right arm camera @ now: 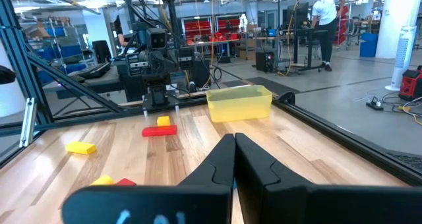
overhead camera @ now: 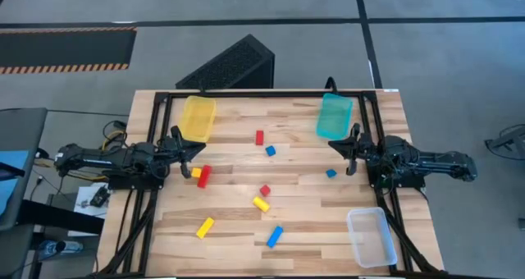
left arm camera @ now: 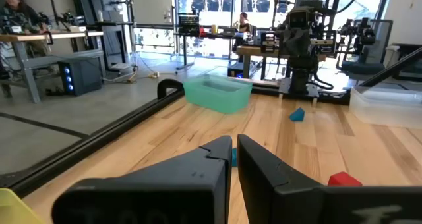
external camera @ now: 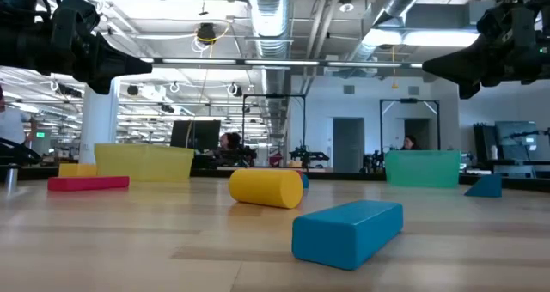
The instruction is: Sort & place blocks by color
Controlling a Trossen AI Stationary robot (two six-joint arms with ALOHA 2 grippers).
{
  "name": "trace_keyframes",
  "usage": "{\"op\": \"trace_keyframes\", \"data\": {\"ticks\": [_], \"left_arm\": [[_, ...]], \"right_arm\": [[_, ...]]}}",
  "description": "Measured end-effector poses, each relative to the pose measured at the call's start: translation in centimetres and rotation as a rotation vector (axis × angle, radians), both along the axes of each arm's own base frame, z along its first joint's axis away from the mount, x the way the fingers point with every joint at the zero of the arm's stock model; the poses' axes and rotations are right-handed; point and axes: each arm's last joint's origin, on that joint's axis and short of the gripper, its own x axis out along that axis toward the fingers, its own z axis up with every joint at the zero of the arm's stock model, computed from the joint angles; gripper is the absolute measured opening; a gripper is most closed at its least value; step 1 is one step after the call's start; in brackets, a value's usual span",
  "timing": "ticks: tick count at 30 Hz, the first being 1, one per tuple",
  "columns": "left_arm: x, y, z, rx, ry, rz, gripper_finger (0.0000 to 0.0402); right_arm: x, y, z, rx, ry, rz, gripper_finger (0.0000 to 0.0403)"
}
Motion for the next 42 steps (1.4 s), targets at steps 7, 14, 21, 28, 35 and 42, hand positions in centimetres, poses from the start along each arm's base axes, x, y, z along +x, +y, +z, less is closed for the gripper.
{"op": "trace_keyframes", "data": {"ticks": [7,14,21,28,35,42], "left_arm": [[0.0,0.0,0.0,0.0,0.0,0.0,0.0013],[0.0,0.1,0.1,0.0,-0.01,0.036,0.0013],[-0.2,0.3,0.1,-0.025,-0.018,0.125,0.0013],[-0.2,0.5,0.1,0.055,0.014,0.186,0.0013],[-0.5,0.9,0.8,0.113,-0.023,0.32,0.0013],[-0.6,1.4,1.8,0.142,-0.106,0.343,0.0013]], "right_arm": [[0.0,0.0,0.0,0.0,0.0,0.0,0.0027],[0.0,0.0,0.0,0.0,0.0,0.0,0.0027],[0.0,0.0,0.0,0.0,0.0,0.0,0.0027],[0.0,-0.1,0.0,-0.001,-0.005,-0.008,0.0029],[0.0,-0.1,0.2,-0.016,-0.012,-0.016,0.0027],[-0.6,-1.6,0.6,-0.043,-0.038,-0.36,0.0029]]}}
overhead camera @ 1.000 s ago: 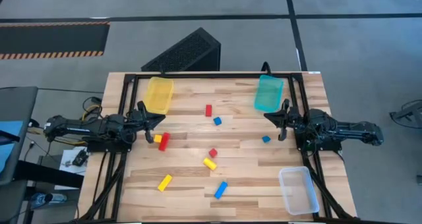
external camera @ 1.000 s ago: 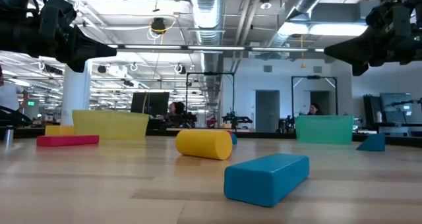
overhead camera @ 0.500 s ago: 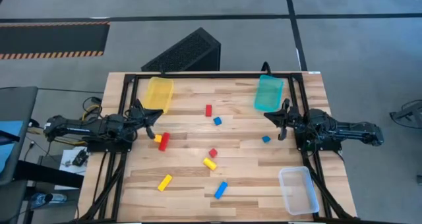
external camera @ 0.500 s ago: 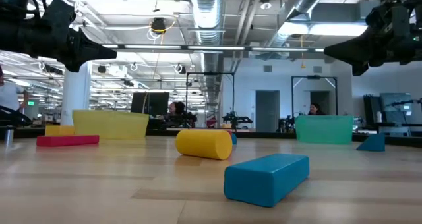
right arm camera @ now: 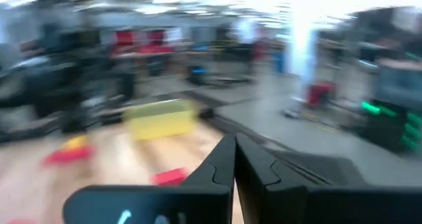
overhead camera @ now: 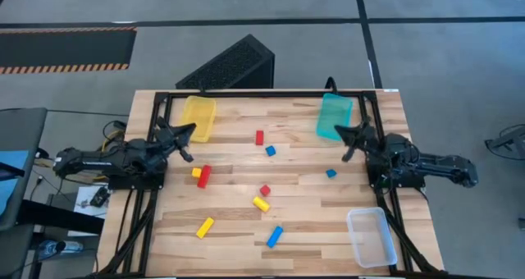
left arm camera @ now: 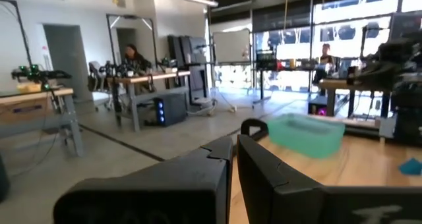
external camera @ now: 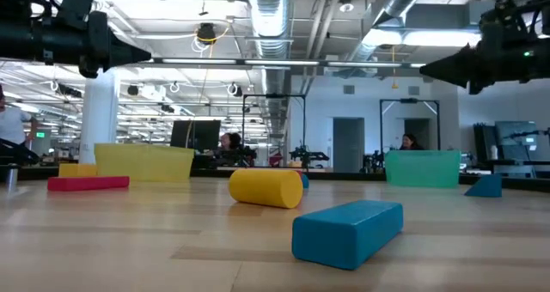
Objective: Sort & place blocks by color
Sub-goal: Put the blue triangle block into the yellow bin
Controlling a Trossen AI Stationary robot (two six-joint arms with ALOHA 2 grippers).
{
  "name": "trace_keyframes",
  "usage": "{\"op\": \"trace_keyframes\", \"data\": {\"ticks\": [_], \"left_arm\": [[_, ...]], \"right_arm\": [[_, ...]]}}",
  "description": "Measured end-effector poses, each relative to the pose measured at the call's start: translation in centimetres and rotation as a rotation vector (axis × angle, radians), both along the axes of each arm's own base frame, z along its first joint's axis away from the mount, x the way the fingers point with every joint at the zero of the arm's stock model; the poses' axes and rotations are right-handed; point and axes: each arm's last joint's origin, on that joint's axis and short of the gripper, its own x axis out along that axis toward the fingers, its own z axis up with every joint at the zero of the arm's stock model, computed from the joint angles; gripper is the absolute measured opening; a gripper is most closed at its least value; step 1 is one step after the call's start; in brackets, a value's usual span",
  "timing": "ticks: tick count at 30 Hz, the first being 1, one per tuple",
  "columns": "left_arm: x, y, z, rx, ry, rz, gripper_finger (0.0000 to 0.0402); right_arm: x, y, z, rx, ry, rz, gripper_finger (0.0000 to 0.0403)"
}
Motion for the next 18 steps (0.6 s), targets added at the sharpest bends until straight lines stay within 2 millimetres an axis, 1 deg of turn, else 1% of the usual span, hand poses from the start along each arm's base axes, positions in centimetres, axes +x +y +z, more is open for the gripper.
{"op": "trace_keyframes", "data": {"ticks": [1,3,6,13,18], "left_arm": [[0.0,0.1,0.1,-0.002,-0.01,0.005,0.0014],[0.0,0.2,0.1,-0.009,-0.02,0.002,0.0017],[0.0,0.3,0.1,-0.033,-0.043,-0.024,0.0027],[0.3,0.0,-0.1,-0.066,-0.051,-0.171,0.0049],[0.4,-0.4,-0.1,-0.067,-0.045,-0.231,0.0053]], "right_arm": [[-0.1,-0.2,-0.1,0.042,-0.02,-0.041,0.0031],[-0.2,-0.5,-0.2,0.1,-0.047,-0.063,0.0041],[0.1,-0.7,-0.5,0.146,-0.032,-0.028,0.0064],[0.9,-0.7,-1.3,0.245,0.012,0.011,0.0135],[1.6,-0.5,-1.3,0.272,0.01,0.046,0.0189]]}}
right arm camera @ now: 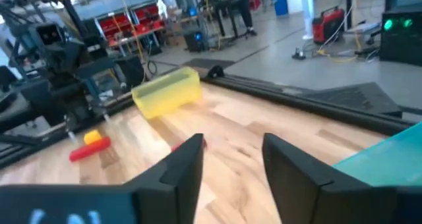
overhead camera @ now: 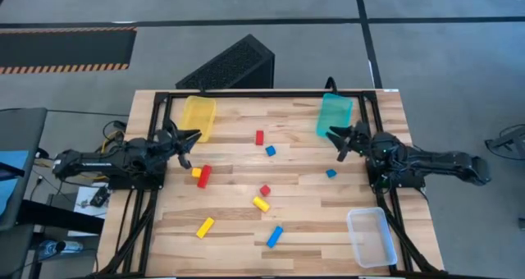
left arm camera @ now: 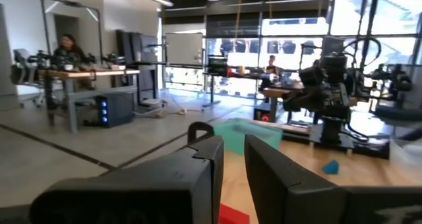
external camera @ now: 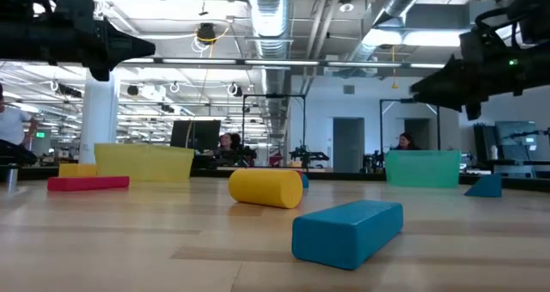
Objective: Sort & place blocks by color
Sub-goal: Put the blue triangle block into the yellow bin
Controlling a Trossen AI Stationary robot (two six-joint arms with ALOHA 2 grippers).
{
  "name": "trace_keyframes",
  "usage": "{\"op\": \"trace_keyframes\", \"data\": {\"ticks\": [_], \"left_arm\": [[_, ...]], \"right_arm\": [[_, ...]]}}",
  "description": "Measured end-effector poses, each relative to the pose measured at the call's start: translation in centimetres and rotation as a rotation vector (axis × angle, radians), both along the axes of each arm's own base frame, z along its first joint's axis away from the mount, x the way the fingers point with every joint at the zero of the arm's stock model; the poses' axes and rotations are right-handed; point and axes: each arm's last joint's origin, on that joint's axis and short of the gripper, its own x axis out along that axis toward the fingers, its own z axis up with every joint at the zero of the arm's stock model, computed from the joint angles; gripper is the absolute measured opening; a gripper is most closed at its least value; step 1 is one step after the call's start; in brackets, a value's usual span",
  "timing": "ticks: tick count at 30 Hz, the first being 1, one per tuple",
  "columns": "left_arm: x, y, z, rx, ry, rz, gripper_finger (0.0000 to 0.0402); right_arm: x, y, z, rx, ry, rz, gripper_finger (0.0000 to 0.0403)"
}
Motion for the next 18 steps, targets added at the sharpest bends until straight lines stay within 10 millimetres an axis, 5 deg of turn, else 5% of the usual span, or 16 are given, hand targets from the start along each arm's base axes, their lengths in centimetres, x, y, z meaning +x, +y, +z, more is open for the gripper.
{"op": "trace_keyframes", "data": {"ticks": [7,18], "left_arm": [[0.0,-0.2,-0.4,-0.004,0.038,0.021,0.0054],[-0.4,0.6,-1.4,0.021,0.18,0.295,0.0054]], "right_arm": [[0.9,0.3,-0.6,0.052,0.079,0.039,0.0228],[1.6,0.2,-2.0,0.146,0.172,0.004,0.0226]]}}
